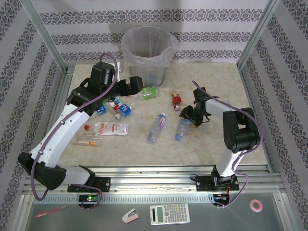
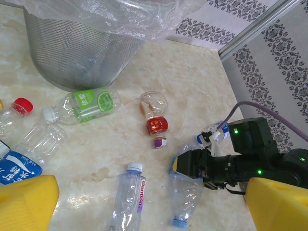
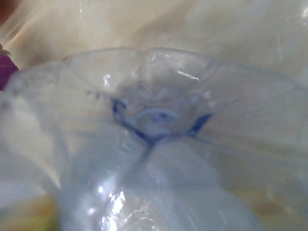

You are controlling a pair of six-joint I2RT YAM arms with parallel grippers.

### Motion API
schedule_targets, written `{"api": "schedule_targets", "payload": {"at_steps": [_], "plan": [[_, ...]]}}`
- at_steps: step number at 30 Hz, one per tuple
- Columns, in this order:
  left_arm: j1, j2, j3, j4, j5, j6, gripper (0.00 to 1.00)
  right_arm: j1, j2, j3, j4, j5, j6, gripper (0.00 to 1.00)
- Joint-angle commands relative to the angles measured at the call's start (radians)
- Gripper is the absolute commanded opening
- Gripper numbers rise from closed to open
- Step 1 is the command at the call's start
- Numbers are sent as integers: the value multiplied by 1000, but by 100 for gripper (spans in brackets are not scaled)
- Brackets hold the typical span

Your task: Throw the plastic bottles in the bin

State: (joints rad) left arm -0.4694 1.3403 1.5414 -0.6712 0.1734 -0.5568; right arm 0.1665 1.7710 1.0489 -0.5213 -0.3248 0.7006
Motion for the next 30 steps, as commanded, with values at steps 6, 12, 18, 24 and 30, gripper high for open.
{"api": "schedule_targets", "payload": {"at_steps": [6, 12, 18, 24, 30], "plan": [[-5, -18, -48, 26, -24, 20, 100, -17, -136, -88, -44, -6, -43, 44], [-4, -24, -82, 37, -43, 18, 100, -16, -277, -105, -6, -82, 1, 41], [-2, -31, -119, 47, -49, 8, 100, 7, -311, 37, -5, -133, 50, 37], [0, -48, -156, 65, -63, -6, 100, -6, -184, 301, 79, -195, 136, 37], [8, -79, -207, 75, -100, -23, 100, -12, -38, 558, 134, -220, 220, 37]]}}
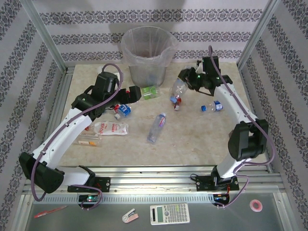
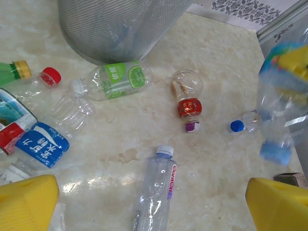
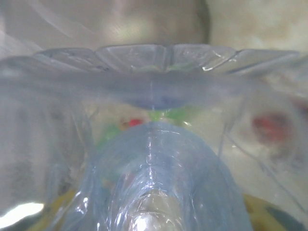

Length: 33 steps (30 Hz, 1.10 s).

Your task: Throw the plastic bottles in the bin

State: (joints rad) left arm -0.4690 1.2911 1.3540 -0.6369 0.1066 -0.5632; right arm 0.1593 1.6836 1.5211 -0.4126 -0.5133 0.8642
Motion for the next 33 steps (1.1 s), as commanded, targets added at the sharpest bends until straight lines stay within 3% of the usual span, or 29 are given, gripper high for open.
{"api": "schedule_targets", "payload": {"at_steps": [1, 17, 22, 26, 28, 31, 33], "plan": [[10, -36, -26, 41, -34, -18, 100, -6, 63, 111, 12, -29, 57, 37], [97, -2, -64, 8, -35, -19, 100, -86, 38, -139, -185, 224, -49, 36], [125, 17, -62, 3, 8, -18, 100, -81, 76, -91, -77, 127, 2, 35], [146, 28, -55, -6, 28, -6, 100, -44, 134, 144, 151, -62, 154, 37], [154, 36, -52, -5, 21, -9, 100, -19, 195, 341, 224, -110, 229, 39], [164, 73, -39, 11, 62, -15, 100, 27, 325, 714, 133, -67, 221, 58], [168, 97, -30, 3, 70, -15, 100, 35, 435, 904, 127, -105, 274, 73]]}}
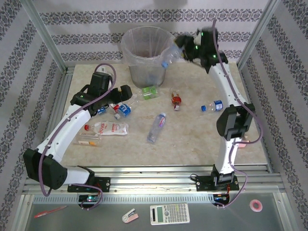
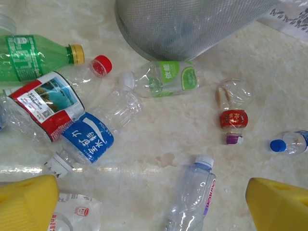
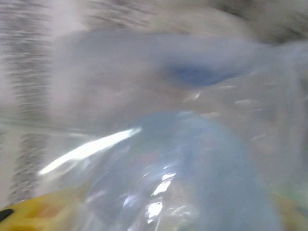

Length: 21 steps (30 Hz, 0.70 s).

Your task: Throw the plastic bottles in the bin

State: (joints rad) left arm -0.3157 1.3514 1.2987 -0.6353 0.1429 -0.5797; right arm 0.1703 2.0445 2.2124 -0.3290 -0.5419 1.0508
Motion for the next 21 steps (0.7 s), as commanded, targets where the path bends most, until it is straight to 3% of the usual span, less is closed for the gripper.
{"api": "schedule_targets", "payload": {"at_steps": [1, 4, 7, 14, 21], "plan": [[16, 44, 25, -9, 30, 1, 100, 21, 123, 282, 46, -95, 126, 79], [32, 45, -20, -19, 28, -37, 100, 7, 236, 411, 42, -125, 151, 87], [47, 37, -80, -22, 46, -80, 100, -9, 240, 385, 10, -124, 122, 98], [68, -2, -182, -86, 9, -189, 100, -45, 58, 132, 19, -120, 9, 98], [80, 2, -216, -172, -22, -258, 100, -64, -129, -109, -50, -196, -174, 98]]}}
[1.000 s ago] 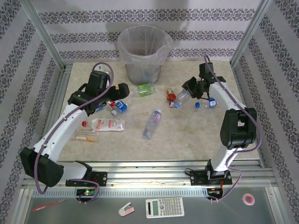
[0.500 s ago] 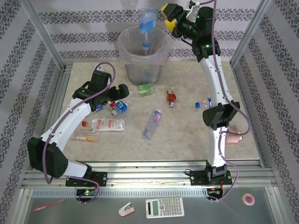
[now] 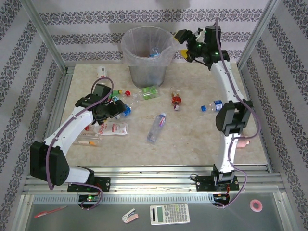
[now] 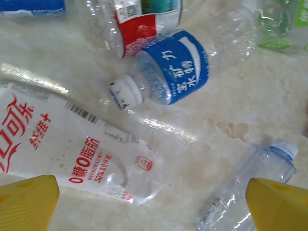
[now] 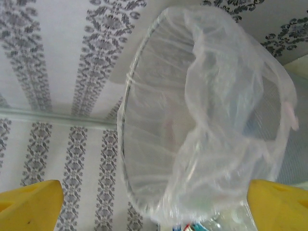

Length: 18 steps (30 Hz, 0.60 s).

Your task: Throw the plastic bottles in the bin

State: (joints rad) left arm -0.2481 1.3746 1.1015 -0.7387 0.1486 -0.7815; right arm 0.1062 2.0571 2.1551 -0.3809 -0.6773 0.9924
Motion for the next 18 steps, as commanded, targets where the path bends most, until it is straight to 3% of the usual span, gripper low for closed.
{"api": "schedule_targets", "payload": {"at_steps": [1, 10, 18], "plan": [[12, -22, -27, -63, -21, -68, 100, -2, -173, -98, -2, -68, -143, 98], [12, 35, 8, -99, -2, -51, 100, -9, -375, -469, -16, -116, -281, 98], [9, -72, -105, -115, 84, -215, 100, -20, -460, -592, -101, -131, -373, 98]]}}
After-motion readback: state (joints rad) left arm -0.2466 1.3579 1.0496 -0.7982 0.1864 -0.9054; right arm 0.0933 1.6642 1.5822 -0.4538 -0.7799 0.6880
